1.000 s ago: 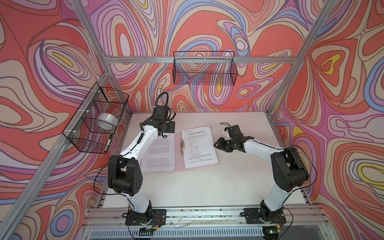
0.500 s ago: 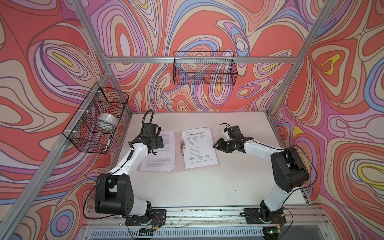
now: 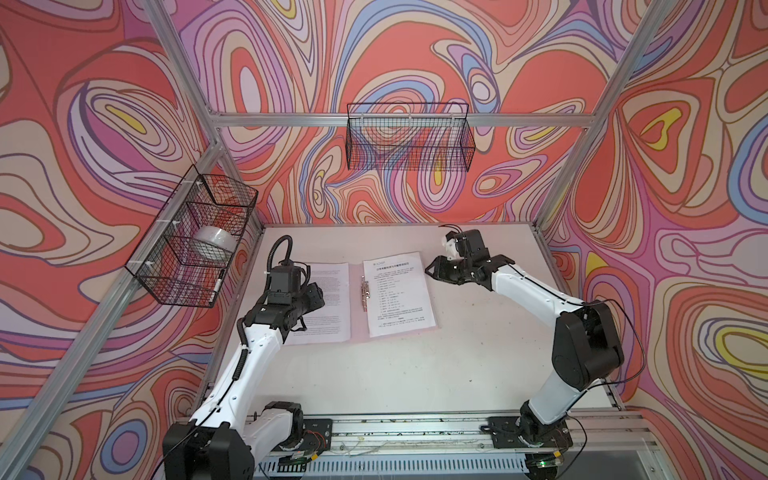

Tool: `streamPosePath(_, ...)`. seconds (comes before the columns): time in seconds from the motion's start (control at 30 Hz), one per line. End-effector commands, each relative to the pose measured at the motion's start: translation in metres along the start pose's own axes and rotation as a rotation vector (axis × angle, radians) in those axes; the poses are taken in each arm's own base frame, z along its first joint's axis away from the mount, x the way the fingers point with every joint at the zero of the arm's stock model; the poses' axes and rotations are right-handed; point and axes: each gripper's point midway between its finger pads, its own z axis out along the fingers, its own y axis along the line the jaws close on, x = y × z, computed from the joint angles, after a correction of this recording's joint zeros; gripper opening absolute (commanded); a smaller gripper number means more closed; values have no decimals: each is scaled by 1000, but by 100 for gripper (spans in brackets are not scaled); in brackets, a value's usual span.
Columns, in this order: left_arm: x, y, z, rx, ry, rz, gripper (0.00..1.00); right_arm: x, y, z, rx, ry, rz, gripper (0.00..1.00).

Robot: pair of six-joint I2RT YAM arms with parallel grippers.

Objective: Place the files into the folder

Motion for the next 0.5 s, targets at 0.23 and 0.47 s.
streamPosePath(0.23,56,13,22,27,72,-174,37,-19,88,55,-141,60,-150,33)
streamPosePath(0.47,74,26,43,1,72,-236,31,-5,118,115,-273,110,-217,33)
